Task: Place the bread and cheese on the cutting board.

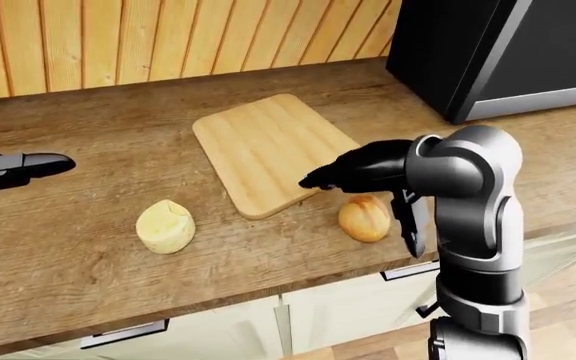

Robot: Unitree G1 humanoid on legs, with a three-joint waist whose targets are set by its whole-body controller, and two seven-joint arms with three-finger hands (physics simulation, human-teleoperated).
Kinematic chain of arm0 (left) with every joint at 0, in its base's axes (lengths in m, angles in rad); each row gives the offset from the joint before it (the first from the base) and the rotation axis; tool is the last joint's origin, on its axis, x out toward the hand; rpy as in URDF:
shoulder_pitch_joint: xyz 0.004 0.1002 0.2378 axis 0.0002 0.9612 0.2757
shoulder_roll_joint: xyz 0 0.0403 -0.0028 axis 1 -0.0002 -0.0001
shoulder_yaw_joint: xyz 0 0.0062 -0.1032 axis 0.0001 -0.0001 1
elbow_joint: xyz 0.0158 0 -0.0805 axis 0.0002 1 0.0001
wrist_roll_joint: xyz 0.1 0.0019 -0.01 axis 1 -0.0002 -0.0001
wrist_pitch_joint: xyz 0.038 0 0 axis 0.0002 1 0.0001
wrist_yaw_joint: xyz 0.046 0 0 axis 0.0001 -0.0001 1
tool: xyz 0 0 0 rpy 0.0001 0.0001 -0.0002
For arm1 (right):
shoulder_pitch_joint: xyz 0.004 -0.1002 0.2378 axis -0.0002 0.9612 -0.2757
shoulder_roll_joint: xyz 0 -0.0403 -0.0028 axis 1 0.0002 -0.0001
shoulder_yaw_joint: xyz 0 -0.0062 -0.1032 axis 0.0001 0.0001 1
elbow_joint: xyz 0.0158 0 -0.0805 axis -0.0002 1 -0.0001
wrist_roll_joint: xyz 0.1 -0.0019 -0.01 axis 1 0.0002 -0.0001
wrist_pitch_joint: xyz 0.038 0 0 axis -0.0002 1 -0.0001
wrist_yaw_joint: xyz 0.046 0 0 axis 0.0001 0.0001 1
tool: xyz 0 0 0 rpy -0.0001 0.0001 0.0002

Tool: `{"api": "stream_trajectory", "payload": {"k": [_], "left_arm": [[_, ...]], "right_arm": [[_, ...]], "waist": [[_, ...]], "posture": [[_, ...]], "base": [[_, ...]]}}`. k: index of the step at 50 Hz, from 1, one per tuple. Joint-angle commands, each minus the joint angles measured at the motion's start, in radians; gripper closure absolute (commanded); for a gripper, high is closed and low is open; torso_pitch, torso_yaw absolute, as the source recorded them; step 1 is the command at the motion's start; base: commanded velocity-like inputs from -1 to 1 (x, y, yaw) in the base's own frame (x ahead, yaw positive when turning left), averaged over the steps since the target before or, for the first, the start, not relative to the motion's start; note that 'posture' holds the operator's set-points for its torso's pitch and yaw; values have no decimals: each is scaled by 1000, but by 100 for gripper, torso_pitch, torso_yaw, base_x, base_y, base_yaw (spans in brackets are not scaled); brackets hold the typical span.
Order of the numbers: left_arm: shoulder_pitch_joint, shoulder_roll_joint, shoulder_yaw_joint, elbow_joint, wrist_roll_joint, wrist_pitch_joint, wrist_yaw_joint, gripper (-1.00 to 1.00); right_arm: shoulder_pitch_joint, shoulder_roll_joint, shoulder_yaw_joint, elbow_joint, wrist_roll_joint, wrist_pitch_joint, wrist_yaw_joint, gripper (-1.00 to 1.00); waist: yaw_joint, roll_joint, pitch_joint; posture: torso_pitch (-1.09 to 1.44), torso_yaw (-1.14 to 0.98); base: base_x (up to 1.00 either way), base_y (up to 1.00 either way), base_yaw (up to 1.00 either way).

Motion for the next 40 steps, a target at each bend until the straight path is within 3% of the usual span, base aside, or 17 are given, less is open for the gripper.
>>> {"api": "stream_trajectory", "payload": {"k": [1,14,19,20,23,25,26,27,35,40], "left_arm": [[-22,16,12,-25,3,-29,1,-100],[-21,17,13,-23,3,-32,1,-100],[-20,16,11,-25,4,-31,1,-100],[-20,15,11,-25,5,-31,1,-100],[-19,14,11,-26,6,-32,1,-100],[-18,13,11,-25,7,-33,0,-100],[-18,13,12,-27,6,-32,0,-100],[-18,13,12,-26,6,-32,0,-100],[-20,12,9,-29,8,-29,1,-100],[-21,11,8,-29,7,-29,1,-100]], "right_arm": [[-28,-11,-18,-23,6,0,-8,-52],[-20,-11,-20,-29,11,-4,-6,-37],[1,-7,-24,-41,11,-6,-9,0],[8,-6,-25,-44,10,-8,-11,18],[23,-5,-28,-51,10,-9,-13,31],[35,-4,-31,-56,10,-11,-16,54],[43,-2,-32,-60,10,-12,-18,90],[51,-1,-34,-65,11,-11,-19,100],[65,-1,-40,-73,14,-7,-24,100],[-5,-8,-23,-35,16,1,-26,100]], "waist": [[0,1,-23],[0,1,-23],[0,1,-23],[0,1,-23],[1,0,-24],[2,-1,-25],[2,-1,-25],[3,-1,-26],[3,-2,-26],[0,1,-25]], "posture": [[0,0],[0,0],[0,0],[0,0],[0,0],[0,0],[0,0],[0,0],[0,0],[0,0]], "base": [[0,0,0],[0,0,0],[0,0,0],[0,0,0],[0,0,0],[0,0,0],[0,0,0],[0,0,0],[0,0,0],[0,0,0]]}}
